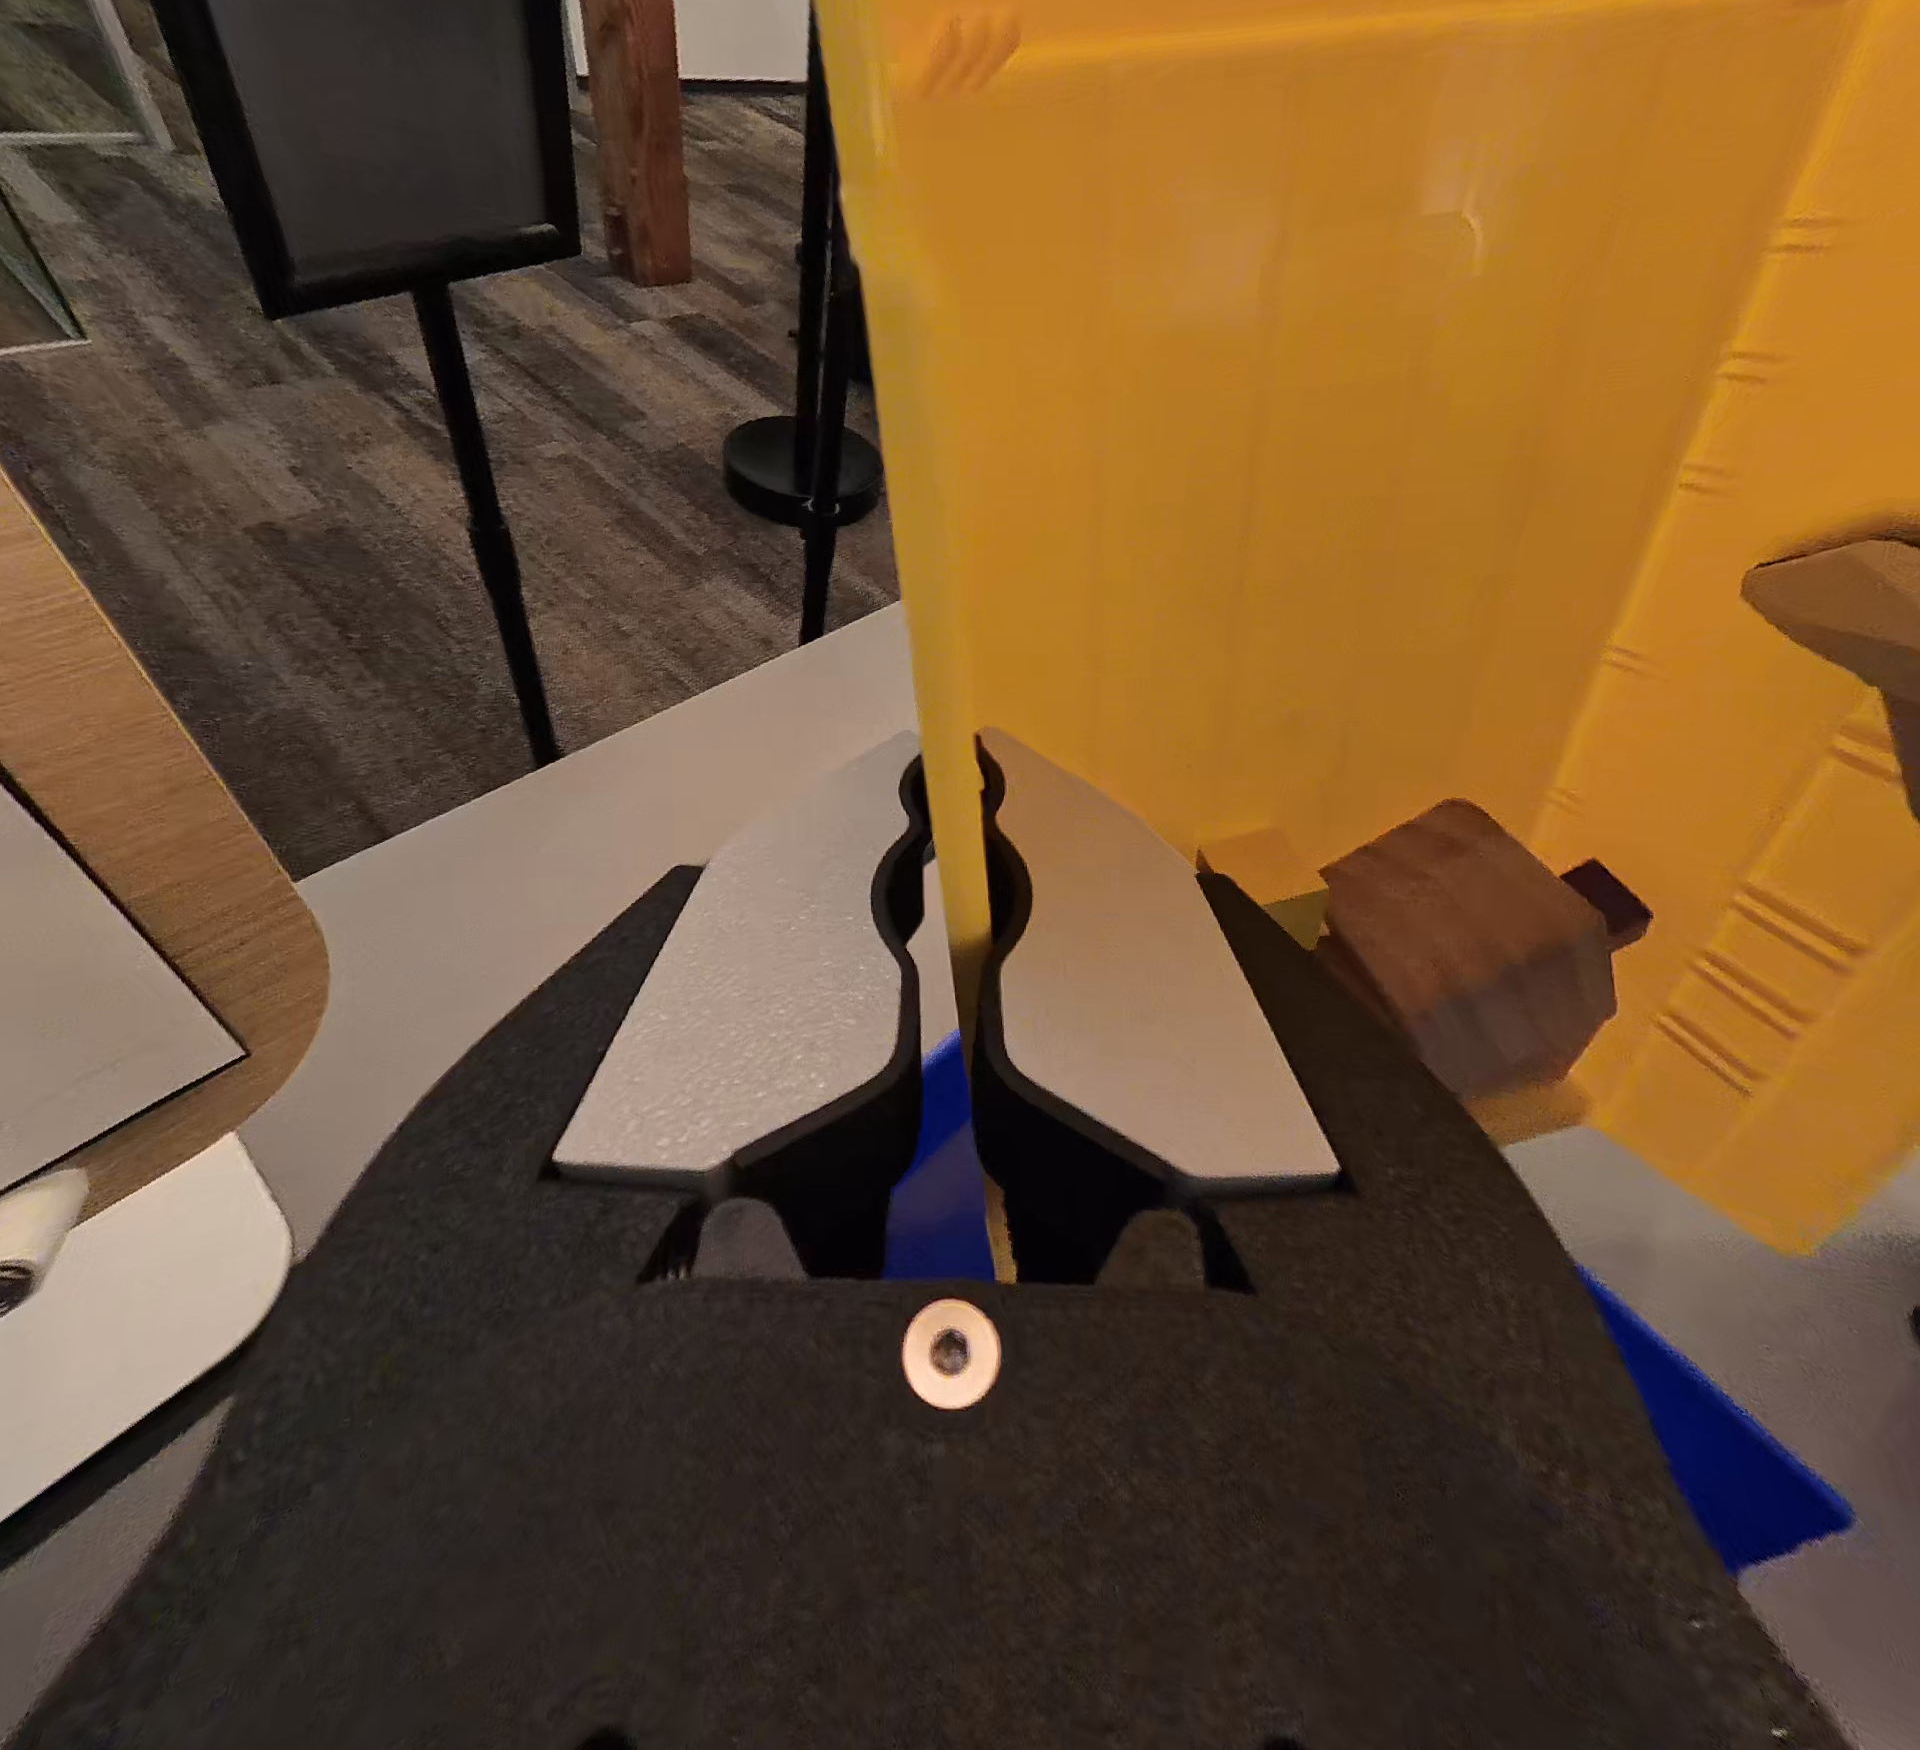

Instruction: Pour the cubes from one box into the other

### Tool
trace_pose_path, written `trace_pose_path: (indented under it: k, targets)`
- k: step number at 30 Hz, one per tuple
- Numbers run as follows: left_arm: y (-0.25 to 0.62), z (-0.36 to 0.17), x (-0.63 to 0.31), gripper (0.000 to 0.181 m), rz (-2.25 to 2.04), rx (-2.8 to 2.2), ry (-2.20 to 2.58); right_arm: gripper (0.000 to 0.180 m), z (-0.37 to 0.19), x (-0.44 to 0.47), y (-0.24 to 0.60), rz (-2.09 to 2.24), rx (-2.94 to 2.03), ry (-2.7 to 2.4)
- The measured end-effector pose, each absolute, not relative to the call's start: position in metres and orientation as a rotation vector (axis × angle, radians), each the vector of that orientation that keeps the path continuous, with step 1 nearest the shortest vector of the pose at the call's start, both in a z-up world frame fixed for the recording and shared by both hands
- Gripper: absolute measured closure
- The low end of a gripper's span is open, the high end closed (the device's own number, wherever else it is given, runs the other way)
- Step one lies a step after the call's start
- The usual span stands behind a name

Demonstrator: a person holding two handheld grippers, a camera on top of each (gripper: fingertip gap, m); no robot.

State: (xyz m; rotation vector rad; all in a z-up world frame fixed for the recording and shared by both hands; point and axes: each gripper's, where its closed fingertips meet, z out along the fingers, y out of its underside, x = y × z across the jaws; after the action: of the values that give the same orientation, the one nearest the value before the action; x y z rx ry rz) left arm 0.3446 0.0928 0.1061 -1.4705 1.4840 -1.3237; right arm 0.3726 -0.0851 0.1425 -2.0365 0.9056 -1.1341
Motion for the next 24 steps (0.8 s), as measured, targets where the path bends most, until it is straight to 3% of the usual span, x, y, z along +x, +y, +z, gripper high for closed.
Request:
trace_pose_path:
  k: [4,8,12,24]
  targets:
    - [0.090,0.121,0.341,0.176,-1.402,-1.396,1.450,0.174,0.165,0.363,-0.088,-1.234,-1.945,0.845]
    - [0.091,0.105,0.342,0.176,-1.320,-1.508,1.483,0.174,0.140,0.373,-0.088,-1.103,-2.033,0.945]
    - [0.090,0.127,0.336,0.176,-1.391,-1.368,1.432,0.175,0.169,0.361,-0.089,-1.229,-1.912,0.849]
    - [0.086,0.109,0.339,0.176,-1.392,-1.436,1.451,0.175,0.153,0.366,-0.092,-1.219,-1.956,0.866]
